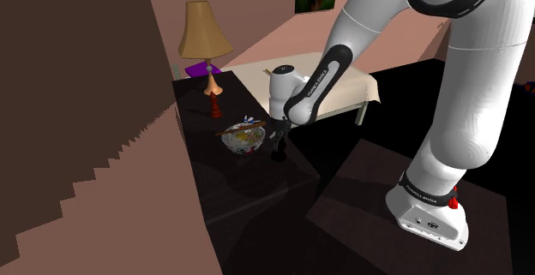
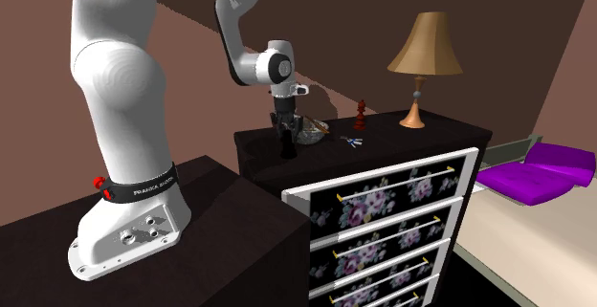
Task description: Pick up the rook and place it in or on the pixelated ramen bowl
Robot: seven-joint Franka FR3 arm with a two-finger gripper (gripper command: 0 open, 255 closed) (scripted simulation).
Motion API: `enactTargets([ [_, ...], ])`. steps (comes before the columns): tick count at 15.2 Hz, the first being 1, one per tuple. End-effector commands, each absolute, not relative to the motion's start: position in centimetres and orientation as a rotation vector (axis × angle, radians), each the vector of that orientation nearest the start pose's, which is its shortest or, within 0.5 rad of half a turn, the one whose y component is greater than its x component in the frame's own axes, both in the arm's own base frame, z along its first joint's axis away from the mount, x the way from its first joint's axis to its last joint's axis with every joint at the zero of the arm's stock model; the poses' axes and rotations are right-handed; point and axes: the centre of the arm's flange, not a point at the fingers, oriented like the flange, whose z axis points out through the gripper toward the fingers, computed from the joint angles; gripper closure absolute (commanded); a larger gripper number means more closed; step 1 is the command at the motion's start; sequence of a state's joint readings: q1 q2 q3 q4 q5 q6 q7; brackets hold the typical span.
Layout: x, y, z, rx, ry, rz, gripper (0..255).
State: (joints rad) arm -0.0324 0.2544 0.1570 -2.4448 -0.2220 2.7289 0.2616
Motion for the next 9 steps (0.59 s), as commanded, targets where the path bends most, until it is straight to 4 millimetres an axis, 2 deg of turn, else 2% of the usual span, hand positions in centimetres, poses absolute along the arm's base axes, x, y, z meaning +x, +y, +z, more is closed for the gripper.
enactTargets([
  [1, 48.4, 7.2, 21.1, -3.185, -0.094, -0.073, 255],
  [9, 48.4, 7.2, 25.3, -3.185, -0.094, -0.073, 255],
])
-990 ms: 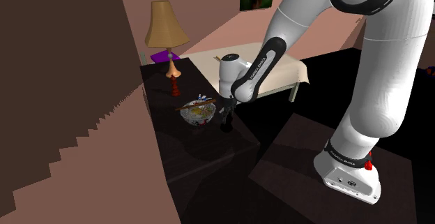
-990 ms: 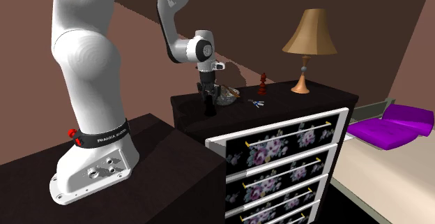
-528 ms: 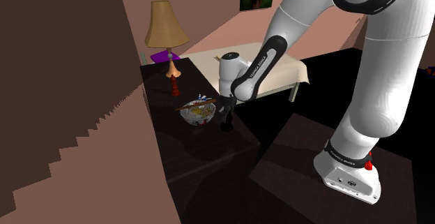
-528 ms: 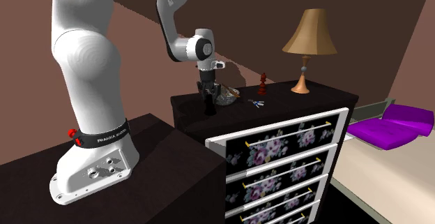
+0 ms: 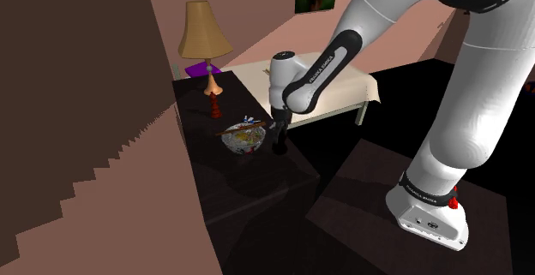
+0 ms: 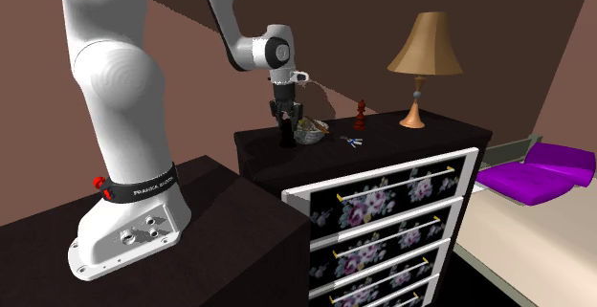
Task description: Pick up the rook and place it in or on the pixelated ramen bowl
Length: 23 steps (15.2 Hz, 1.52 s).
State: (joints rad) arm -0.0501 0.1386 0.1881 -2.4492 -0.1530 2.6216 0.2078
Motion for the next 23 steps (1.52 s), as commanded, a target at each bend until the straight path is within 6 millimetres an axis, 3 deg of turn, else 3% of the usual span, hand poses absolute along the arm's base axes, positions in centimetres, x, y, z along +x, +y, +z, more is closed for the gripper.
enactTargets([
  [1, 48.4, 7.2, 25.9, -3.185, -0.094, -0.073, 255],
  [23, 48.4, 7.2, 37.3, -3.185, -0.094, -0.073, 255],
])
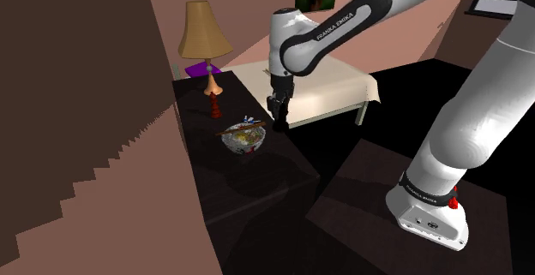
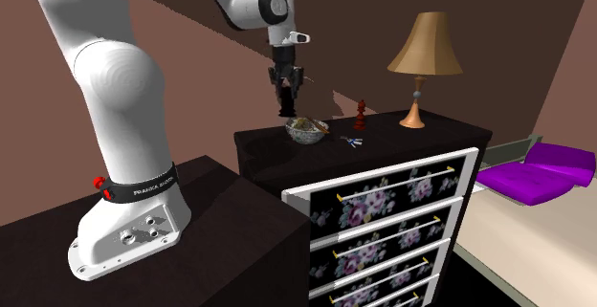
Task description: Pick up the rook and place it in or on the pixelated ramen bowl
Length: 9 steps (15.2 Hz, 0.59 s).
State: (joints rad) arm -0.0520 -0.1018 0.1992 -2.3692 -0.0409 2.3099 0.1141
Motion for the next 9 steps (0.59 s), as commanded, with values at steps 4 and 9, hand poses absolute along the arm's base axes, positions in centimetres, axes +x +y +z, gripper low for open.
enactTargets([
  [4, 53.3, 8.8, 38.1, -3.185, -0.094, -0.073, 255],
  [9, 59.5, 10.7, 39.2, -3.185, -0.094, -0.073, 255],
])
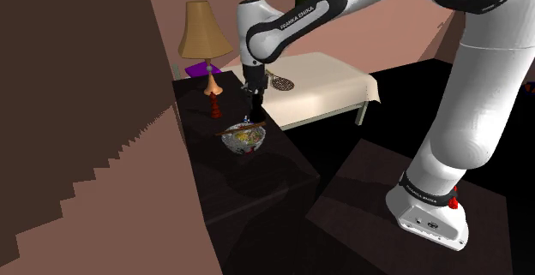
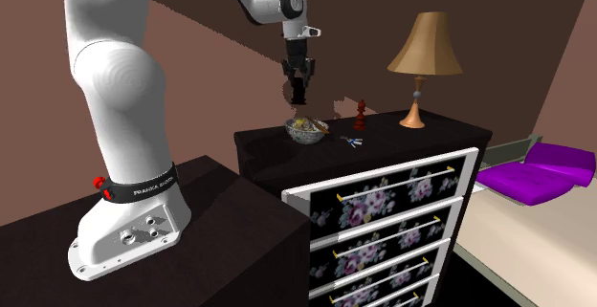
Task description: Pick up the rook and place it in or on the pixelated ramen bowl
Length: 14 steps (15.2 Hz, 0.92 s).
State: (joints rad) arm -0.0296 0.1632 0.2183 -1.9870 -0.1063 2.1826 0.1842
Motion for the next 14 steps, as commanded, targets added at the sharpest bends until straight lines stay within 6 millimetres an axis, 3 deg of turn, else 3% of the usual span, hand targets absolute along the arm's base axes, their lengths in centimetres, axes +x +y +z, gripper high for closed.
enactTargets([
  [1, 60.8, 11.1, 39.5, -3.185, -0.094, -0.073, 255],
  [3, 63.7, 12.1, 40.0, -3.185, -0.094, -0.073, 255],
  [14, 63.7, 12.1, 34.2, -3.185, -0.094, -0.073, 255],
])
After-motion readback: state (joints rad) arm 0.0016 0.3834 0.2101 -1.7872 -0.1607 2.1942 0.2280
